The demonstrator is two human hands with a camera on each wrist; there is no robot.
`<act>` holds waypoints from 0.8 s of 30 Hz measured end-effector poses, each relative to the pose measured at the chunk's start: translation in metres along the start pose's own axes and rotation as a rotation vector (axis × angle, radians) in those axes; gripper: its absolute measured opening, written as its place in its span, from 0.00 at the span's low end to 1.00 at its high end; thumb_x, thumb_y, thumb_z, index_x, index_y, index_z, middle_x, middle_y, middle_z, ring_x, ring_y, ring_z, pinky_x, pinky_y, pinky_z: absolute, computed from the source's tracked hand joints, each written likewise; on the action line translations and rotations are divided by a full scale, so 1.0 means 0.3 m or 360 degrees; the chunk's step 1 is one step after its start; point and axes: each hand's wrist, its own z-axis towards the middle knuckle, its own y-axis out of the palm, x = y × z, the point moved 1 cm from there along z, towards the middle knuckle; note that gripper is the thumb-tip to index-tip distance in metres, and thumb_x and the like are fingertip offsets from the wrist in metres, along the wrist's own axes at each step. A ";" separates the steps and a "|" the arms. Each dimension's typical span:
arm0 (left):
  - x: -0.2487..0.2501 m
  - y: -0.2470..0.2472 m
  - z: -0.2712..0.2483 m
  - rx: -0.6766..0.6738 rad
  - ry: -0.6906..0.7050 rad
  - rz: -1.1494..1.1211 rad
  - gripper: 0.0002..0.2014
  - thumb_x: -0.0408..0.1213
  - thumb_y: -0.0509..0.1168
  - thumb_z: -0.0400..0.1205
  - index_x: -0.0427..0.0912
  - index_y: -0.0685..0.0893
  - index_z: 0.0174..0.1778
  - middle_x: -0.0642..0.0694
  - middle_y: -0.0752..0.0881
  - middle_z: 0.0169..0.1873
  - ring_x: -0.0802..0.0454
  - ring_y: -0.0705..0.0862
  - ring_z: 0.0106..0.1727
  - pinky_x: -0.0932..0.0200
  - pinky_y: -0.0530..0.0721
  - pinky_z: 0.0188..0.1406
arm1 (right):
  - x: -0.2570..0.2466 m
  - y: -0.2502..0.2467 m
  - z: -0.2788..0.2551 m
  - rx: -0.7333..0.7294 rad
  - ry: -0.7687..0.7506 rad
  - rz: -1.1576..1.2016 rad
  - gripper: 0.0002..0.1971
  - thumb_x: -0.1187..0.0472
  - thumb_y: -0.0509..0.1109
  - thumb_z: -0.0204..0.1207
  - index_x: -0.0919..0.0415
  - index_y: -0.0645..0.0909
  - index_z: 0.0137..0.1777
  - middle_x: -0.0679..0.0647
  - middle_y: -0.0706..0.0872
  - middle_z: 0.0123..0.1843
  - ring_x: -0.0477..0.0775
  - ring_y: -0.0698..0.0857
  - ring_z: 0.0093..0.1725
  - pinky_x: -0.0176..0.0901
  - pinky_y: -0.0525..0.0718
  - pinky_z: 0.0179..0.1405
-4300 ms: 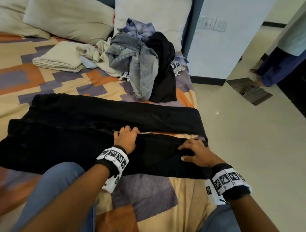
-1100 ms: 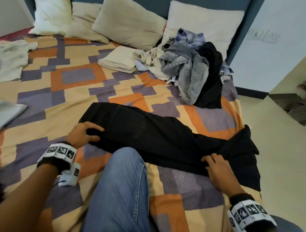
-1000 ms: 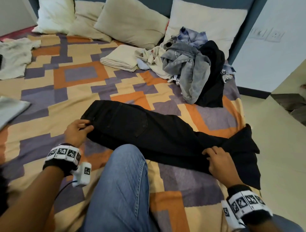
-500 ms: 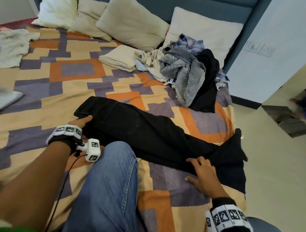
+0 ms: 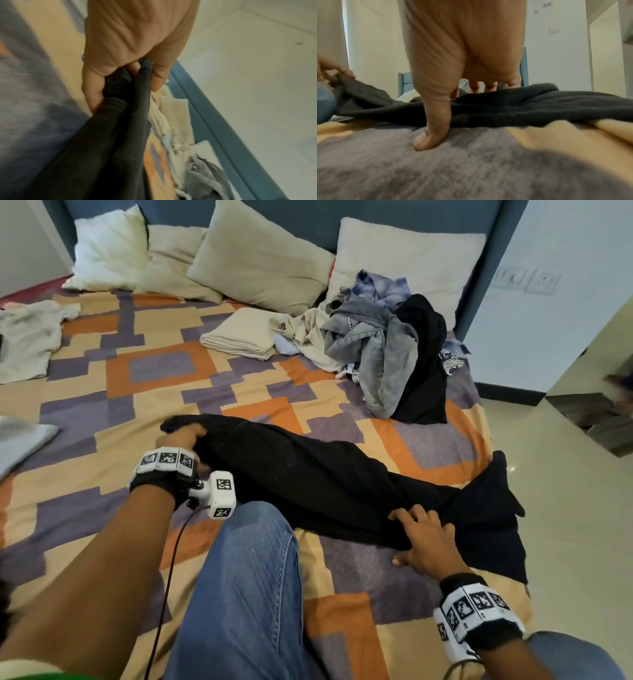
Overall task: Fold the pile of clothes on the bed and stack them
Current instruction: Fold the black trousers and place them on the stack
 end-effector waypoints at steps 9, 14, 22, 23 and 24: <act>0.394 0.216 -0.220 -0.0523 0.0636 -0.0682 0.13 0.21 0.69 0.74 0.36 0.84 0.52 0.40 0.89 0.44 0.46 0.87 0.47 0.45 0.87 0.42 | -0.009 -0.049 0.030 0.0523 0.0141 -0.0057 0.33 0.58 0.87 0.53 0.59 0.83 0.61 0.60 0.81 0.48 0.65 0.82 0.43 0.57 0.82 0.31; 0.378 0.112 -0.088 -0.0431 0.0631 -0.0863 0.22 0.22 0.70 0.73 0.36 0.84 0.65 0.38 0.89 0.56 0.42 0.90 0.53 0.45 0.90 0.50 | -0.009 -0.147 0.077 0.0948 0.0125 -0.0035 0.28 0.73 0.80 0.58 0.66 0.82 0.62 0.65 0.80 0.49 0.68 0.79 0.43 0.57 0.81 0.32; -0.051 -0.144 0.085 -0.0002 0.0049 0.0398 0.17 0.19 0.69 0.77 0.18 0.80 0.61 0.23 0.83 0.56 0.29 0.78 0.68 0.62 0.80 0.51 | -0.013 0.053 0.081 0.0163 -0.0078 -0.0108 0.37 0.64 0.77 0.66 0.46 0.74 0.77 0.55 0.76 0.66 0.59 0.74 0.60 0.58 0.79 0.53; -0.055 -0.143 0.106 0.0012 0.0048 0.0413 0.20 0.23 0.72 0.75 0.22 0.80 0.64 0.25 0.83 0.59 0.30 0.78 0.69 0.59 0.80 0.57 | -0.003 0.040 0.083 0.0099 -0.0137 -0.0061 0.34 0.60 0.70 0.74 0.43 0.68 0.80 0.52 0.71 0.71 0.57 0.71 0.66 0.56 0.74 0.61; -0.053 -0.137 0.103 0.0006 0.0077 0.0477 0.27 0.25 0.74 0.74 0.28 0.78 0.70 0.28 0.81 0.65 0.32 0.77 0.70 0.55 0.77 0.64 | 0.007 0.020 0.084 0.0062 -0.0190 -0.0005 0.31 0.57 0.67 0.78 0.41 0.65 0.81 0.49 0.68 0.73 0.55 0.68 0.70 0.54 0.70 0.66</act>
